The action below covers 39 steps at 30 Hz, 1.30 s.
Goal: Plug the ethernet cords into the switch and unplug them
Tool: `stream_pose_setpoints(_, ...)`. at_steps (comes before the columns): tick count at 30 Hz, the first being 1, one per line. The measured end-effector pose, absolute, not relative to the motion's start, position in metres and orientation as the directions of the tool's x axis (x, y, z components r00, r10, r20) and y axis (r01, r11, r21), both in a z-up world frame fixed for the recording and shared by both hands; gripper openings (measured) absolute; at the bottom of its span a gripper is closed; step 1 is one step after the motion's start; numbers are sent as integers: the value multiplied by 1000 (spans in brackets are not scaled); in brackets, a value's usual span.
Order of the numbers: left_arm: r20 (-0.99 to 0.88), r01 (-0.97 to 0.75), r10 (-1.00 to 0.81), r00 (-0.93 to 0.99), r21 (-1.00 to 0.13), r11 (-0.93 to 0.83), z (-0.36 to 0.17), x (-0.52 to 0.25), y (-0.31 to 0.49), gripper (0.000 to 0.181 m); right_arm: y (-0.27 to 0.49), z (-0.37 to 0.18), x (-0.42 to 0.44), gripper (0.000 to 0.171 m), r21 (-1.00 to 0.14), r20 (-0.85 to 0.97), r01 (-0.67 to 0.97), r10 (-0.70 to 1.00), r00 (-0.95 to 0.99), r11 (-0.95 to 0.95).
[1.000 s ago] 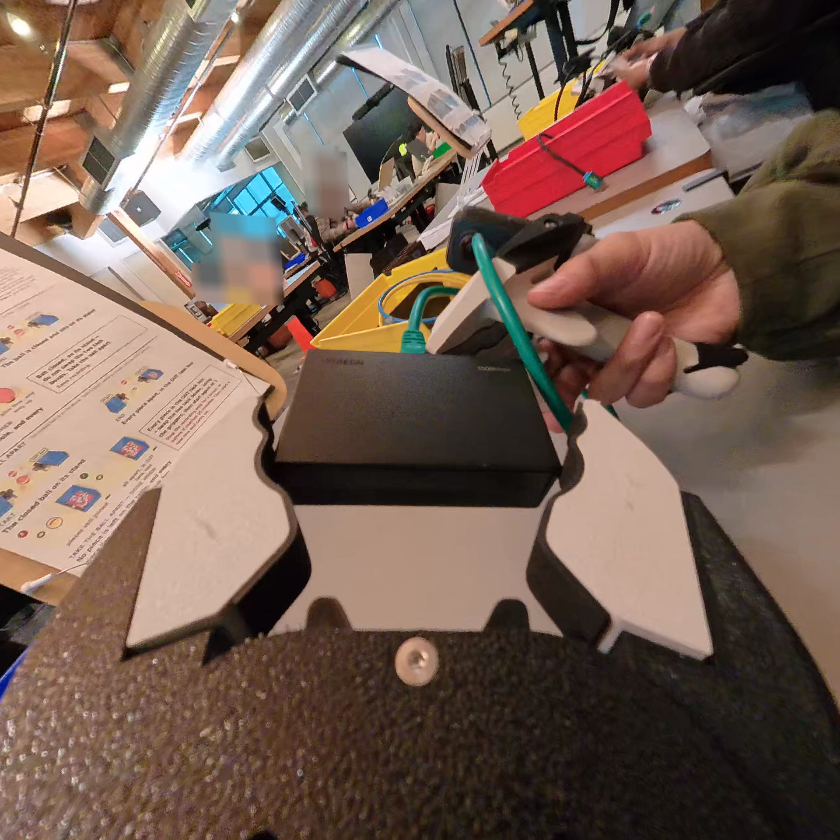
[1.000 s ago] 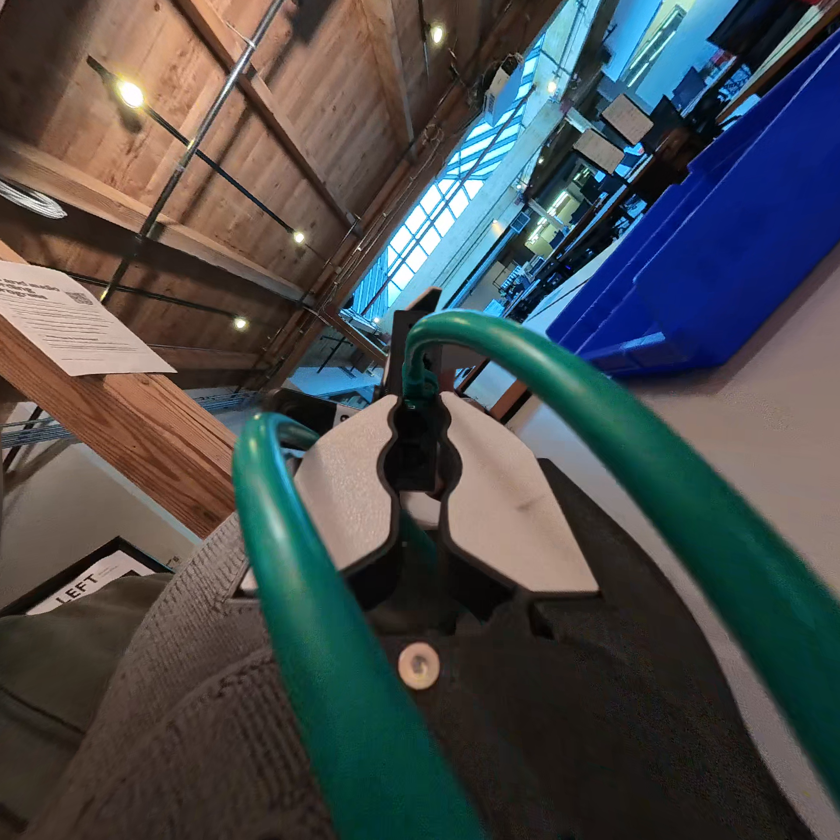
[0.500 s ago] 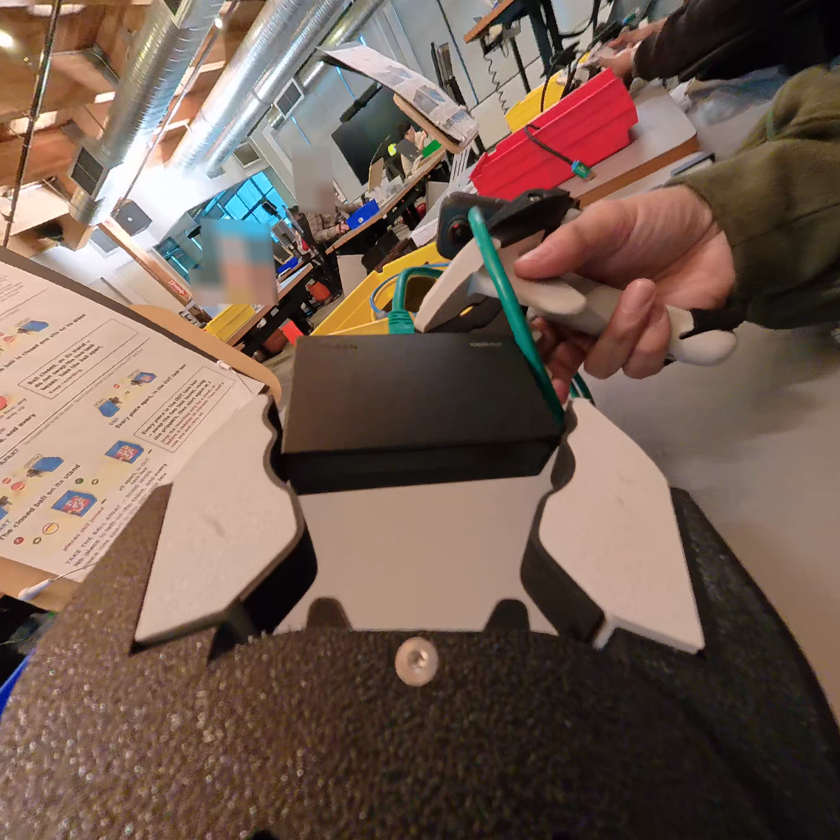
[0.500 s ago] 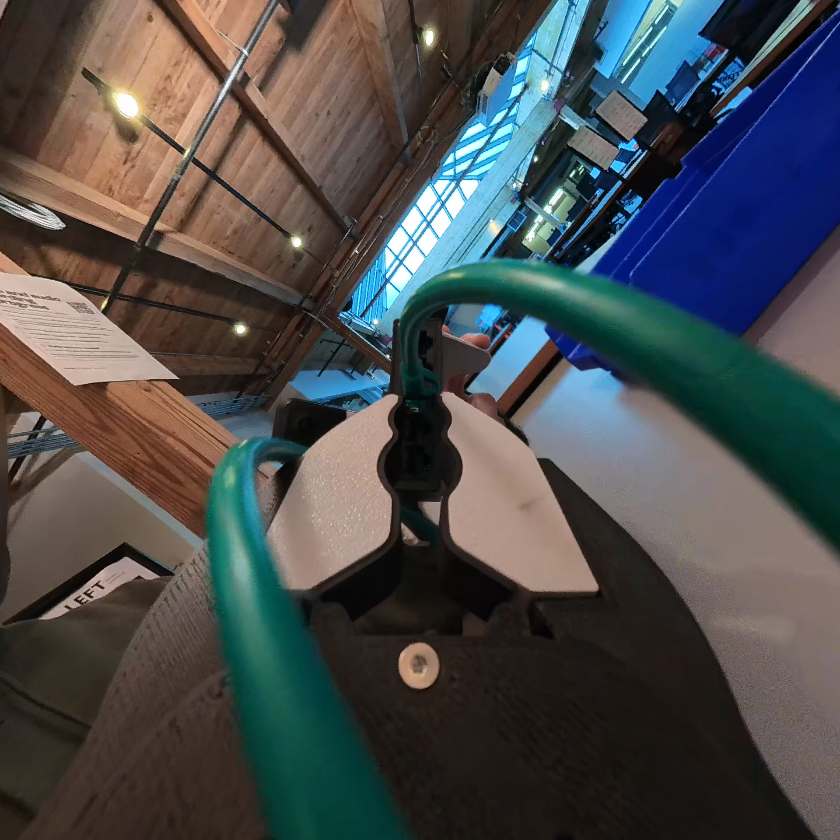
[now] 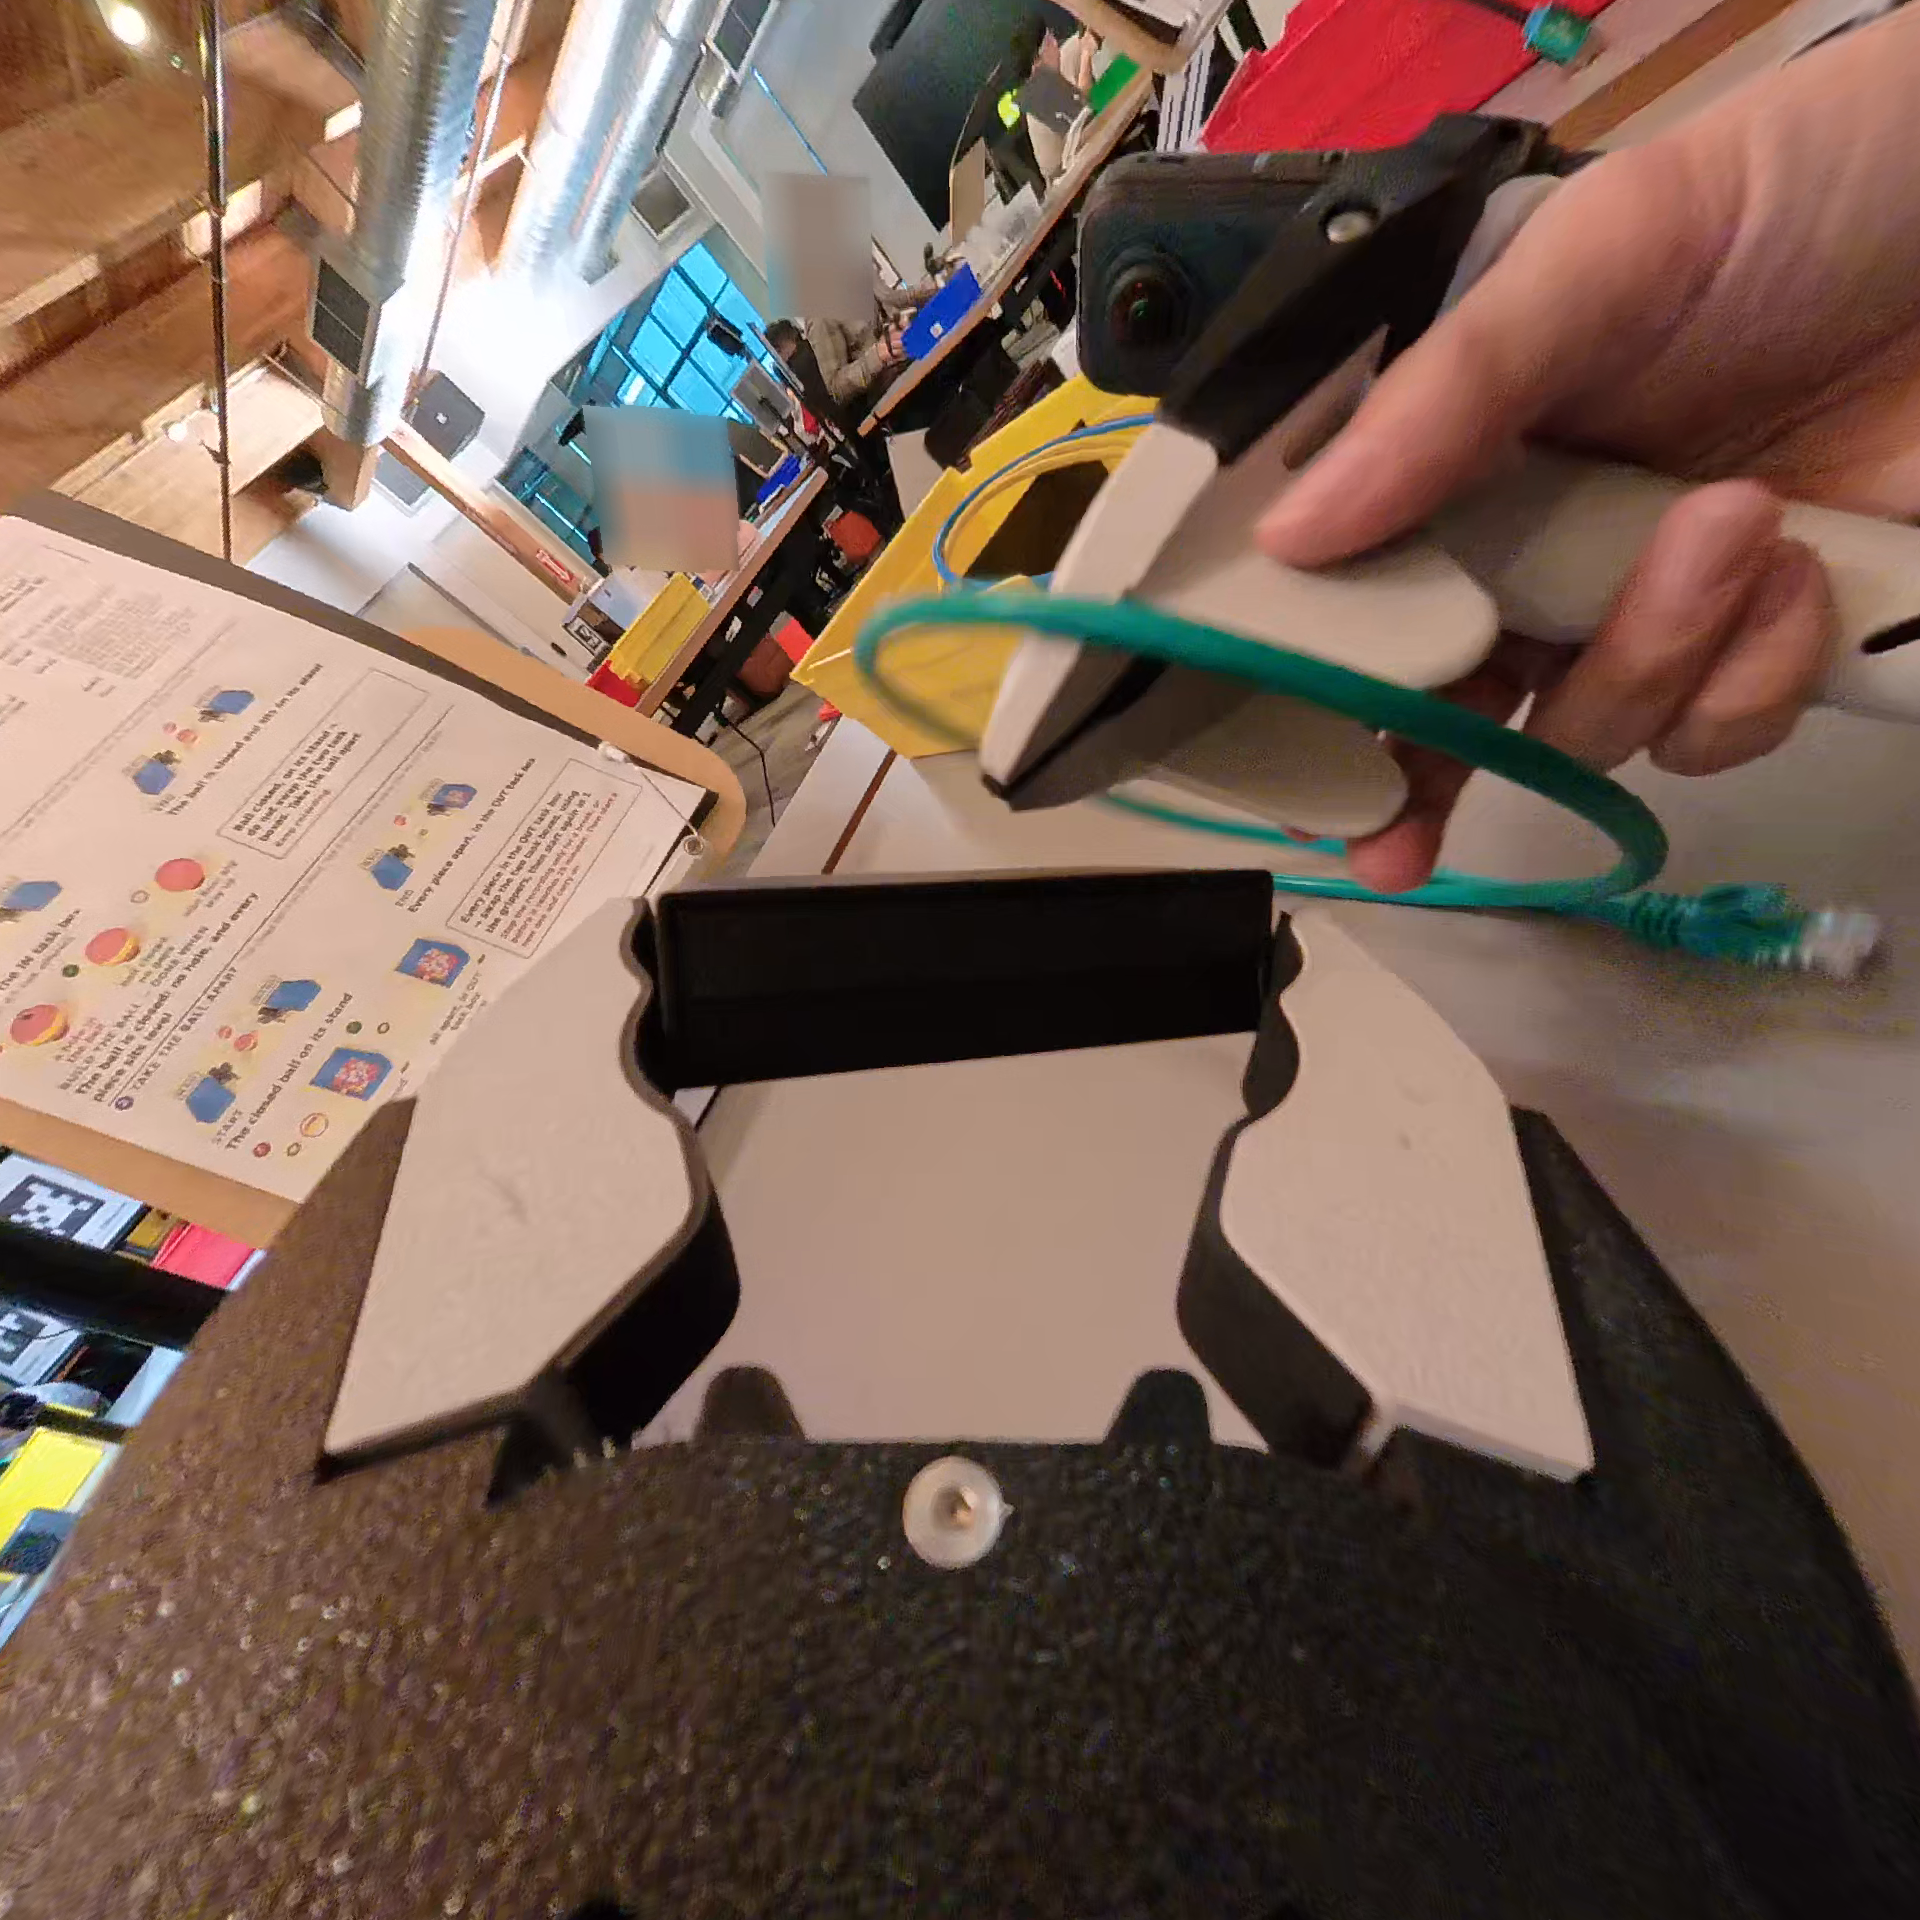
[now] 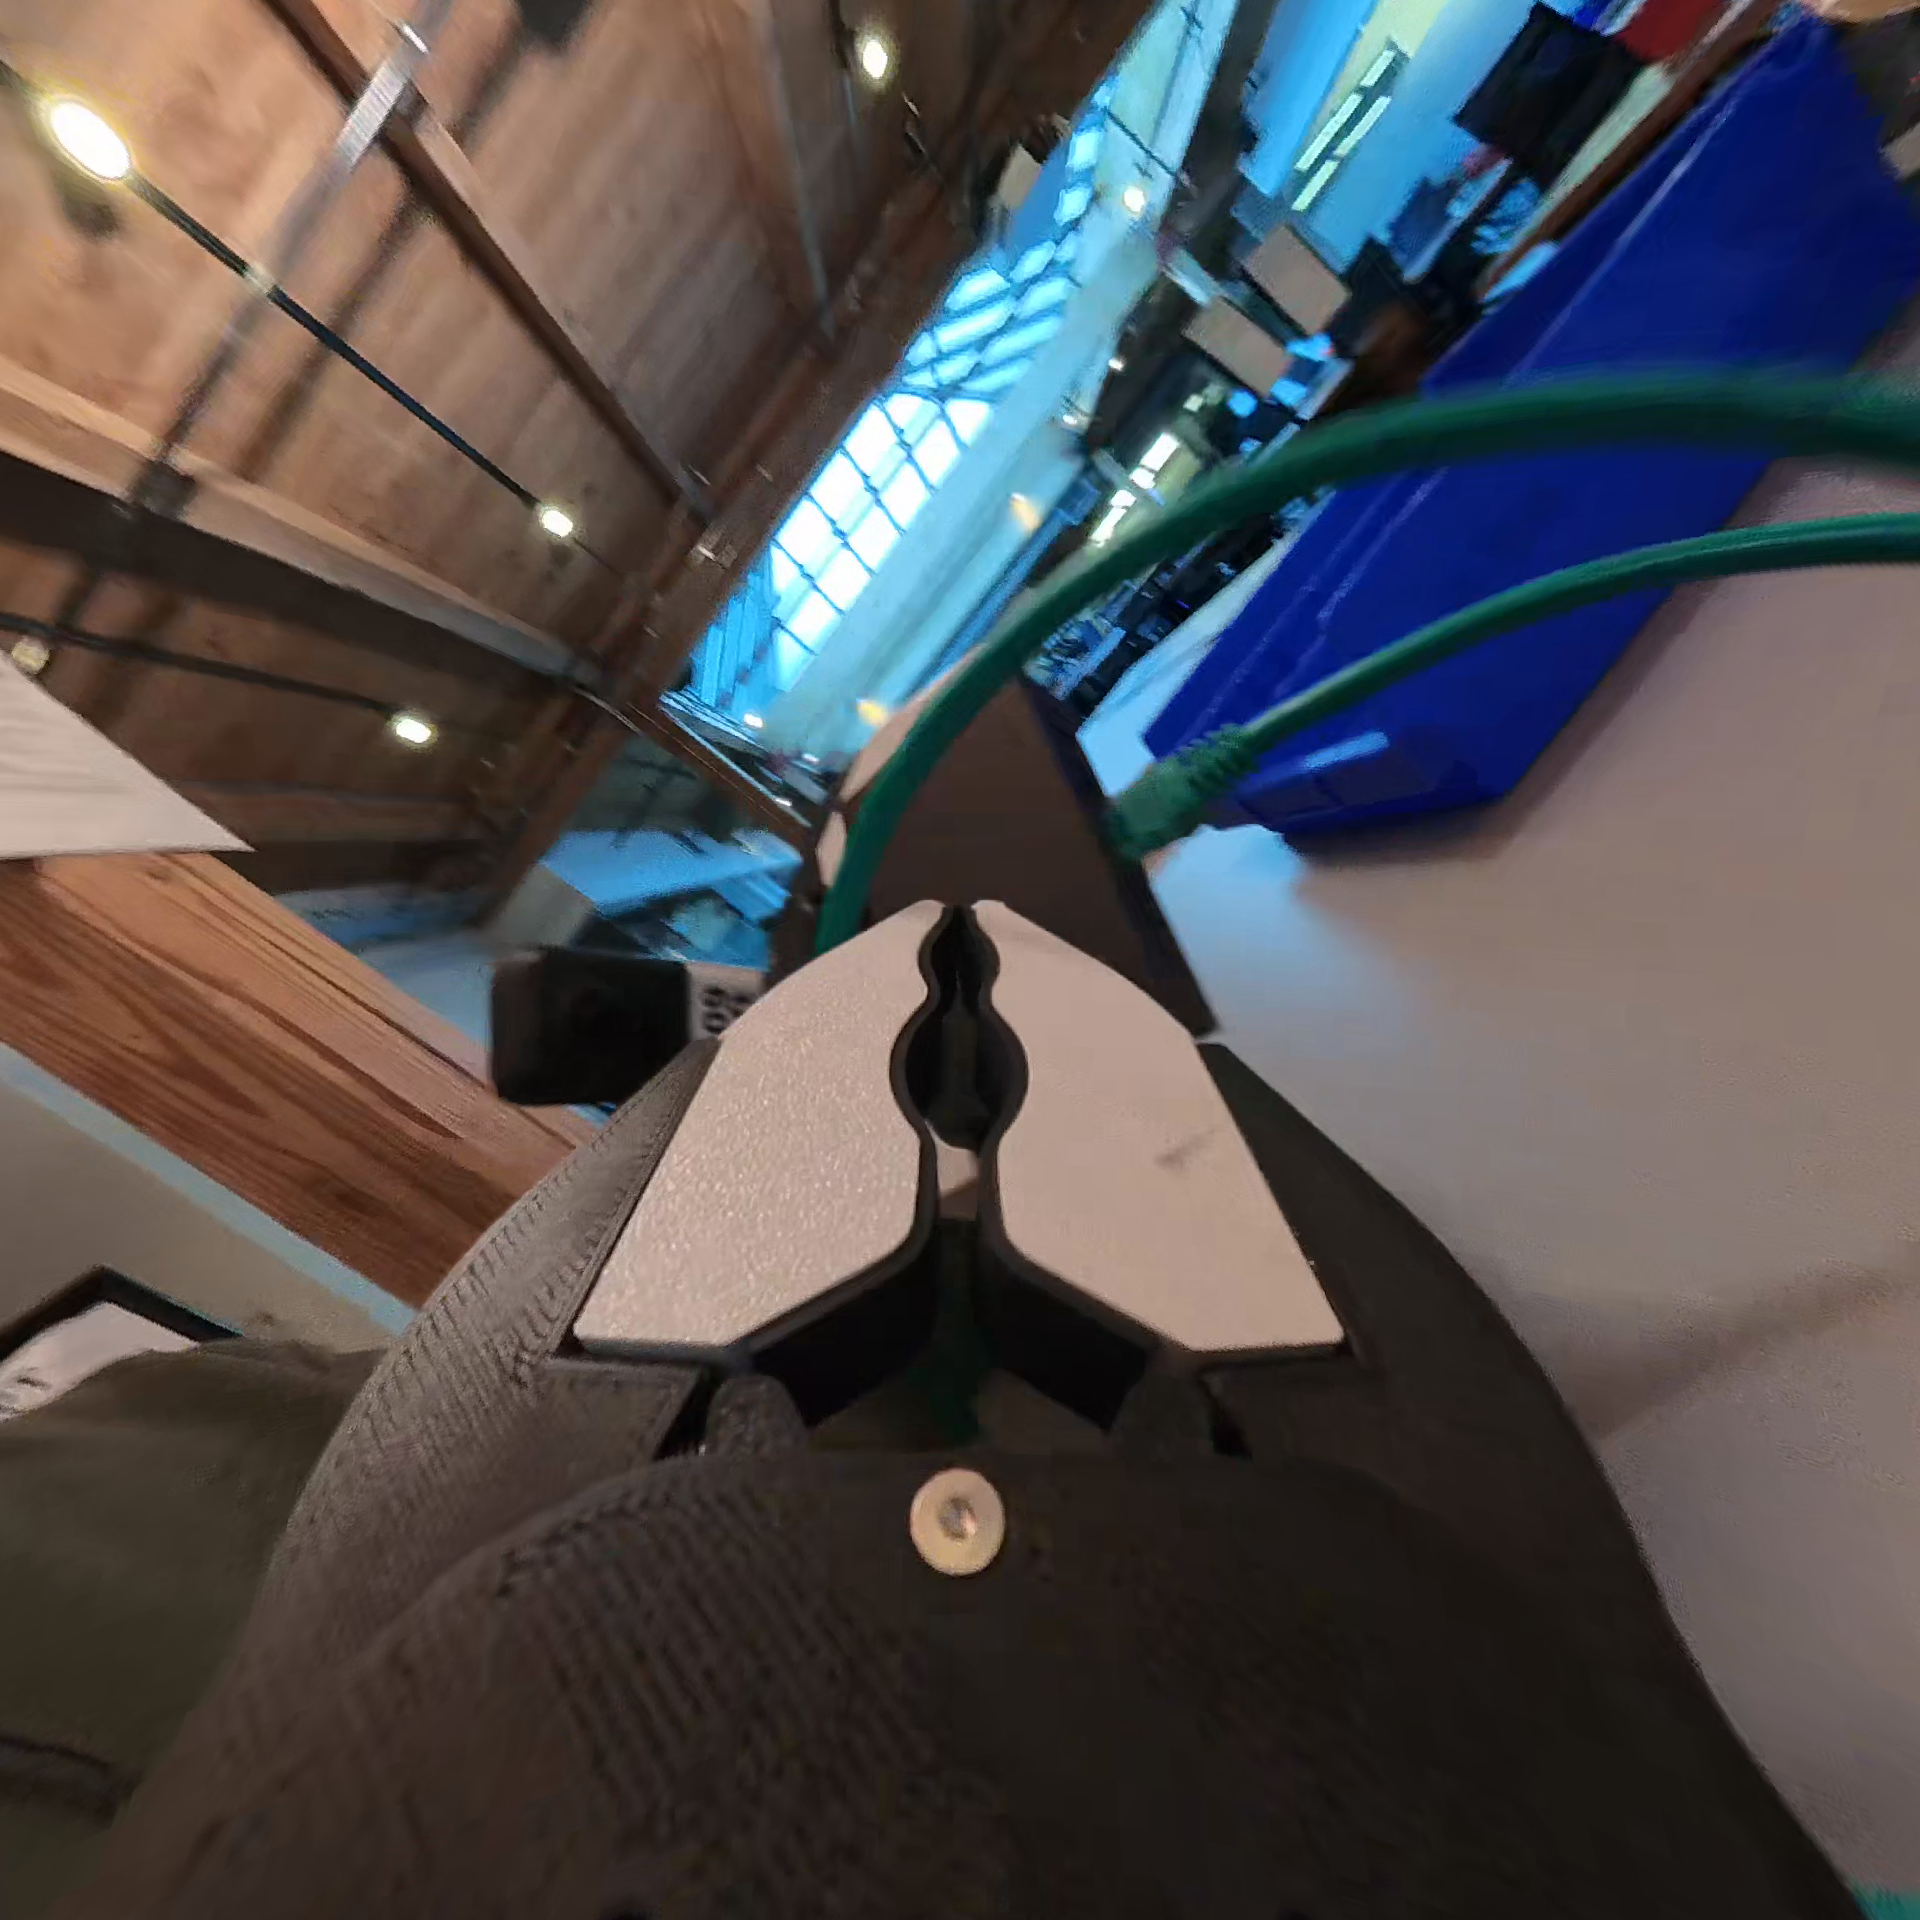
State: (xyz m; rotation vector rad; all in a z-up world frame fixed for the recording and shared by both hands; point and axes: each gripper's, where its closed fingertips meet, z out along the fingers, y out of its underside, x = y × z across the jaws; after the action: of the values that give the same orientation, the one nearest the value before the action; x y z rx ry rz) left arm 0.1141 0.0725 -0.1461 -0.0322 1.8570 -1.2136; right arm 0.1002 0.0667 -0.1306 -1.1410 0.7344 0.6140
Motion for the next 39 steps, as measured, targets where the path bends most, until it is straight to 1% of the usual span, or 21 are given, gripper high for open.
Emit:
stream_pose_setpoints(1, -644, 410, -457, -614, -754, 513, -146, 114, 74, 107, 64, -137, 105, 0, -604, -772, -740, 11, 635, 296)
stream_pose_setpoints(3, -613, 395, -463, -641, -780, 486, -146, 113, 77, 107, 57, -150, 116, 22, -620, -776, -728, -94, 623, 291)
stream_pose_setpoints(5, -584, 409, -472, -660, -807, 427, -138, 109, 78, 107, 56, -163, 118, 33, -594, -801, -759, -110, 588, 266)
stream_pose_setpoints(7, -577, 441, -460, -675, -815, 375, -127, 101, 74, 107, 61, -165, 110, 43, -514, -849, -823, -8, 528, 243)
stream_pose_setpoints(8, -578, 455, -447, -682, -815, 359, -124, 96, 72, 107, 64, -160, 106, 42, -456, -869, -855, 81, 487, 249)
stream_pose_setpoints(10, -582, 469, -430, -690, -812, 346, -120, 91, 68, 107, 66, -149, 98, 30, -369, -874, -895, 234, 426, 252)
stream_pose_setpoints(12, -593, 484, -413, -691, -804, 346, -119, 87, 65, 107, 66, -141, 92, 33, -329, -864, -915, 317, 392, 233)
stream_pose_setpoints(14, -605, 472, -428, -671, -794, 382, -121, 92, 69, 107, 59, -142, 93, 36, -399, -858, -890, 253, 447, 221)
stream_pose_setpoints(16, -606, 440, -457, -651, -792, 423, -124, 101, 79, 107, 41, -153, 113, 43, -521, -841, -806, -8, 541, 280)
stream_pose_setpoints(18, -603, 402, -484, -634, -792, 460, -127, 109, 87, 107, 29, -147, 113, 42, -669, -742, -706, -169, 648, 233)
stream_pose_setpoints(19, -602, 390, -489, -632, -792, 470, -128, 112, 89, 107, 28, -141, 109, 43, -734, -679, -651, -220, 700, 192)
stream_pose_setpoints(21, -588, 397, -485, -648, -803, 444, -126, 110, 87, 107, 37, -121, 93, 41, -812, -584, -561, -208, 785, 163)
stream_pose_setpoints(24, -582, 423, -444, -682, -808, 410, -124, 100, 78, 107, 56, -90, 76, 29, -768, -605, -585, 3, 796, 262)
stream_pose_setpoints(26, -594, 441, -420, -686, -799, 409, -124, 95, 76, 107, 65, -86, 77, 26, -700, -655, -653, 103, 749, 289)
stream_pose_setpoints(27, -595, 449, -411, -691, -798, 401, -122, 92, 75, 107, 70, -89, 76, 18, -686, -667, -675, 134, 733, 272)
stream_pose_setpoints(28, -593, 457, -401, -699, -801, 387, -120, 89, 74, 107, 74, -97, 79, 12, -677, -689, -694, 120, 715, 245)
stream_pose_setpoints(30, -577, 467, -392, -717, -815, 344, -114, 83, 75, 107, 79, -114, 86, 18, -693, -695, -689, 55, 716, 211)
stream_pose_setpoints(33, -538, 460, -392, -747, -843, 280, -108, 78, 77, 107, 76, -107, 77, 1, -712, -649, -663, 142, 747, 233)
stream_pose_setpoints(36, -502, 448, -404, -764, -865, 227, -105, 77, 79, 107, 80, -126, 80, 1, -699, -694, -699, 92, 714, 153)
stream_pose_setpoints(38, -505, 453, -401, -764, -863, 224, -104, 77, 79, 106, 82, -134, 78, 17, -661, -733, -742, 110, 671, 116)
stream_pose_setpoints(39, -507, 458, -395, -766, -862, 217, -104, 75, 78, 106, 83, -136, 76, 18, -642, -748, -760, 135, 650, 103)
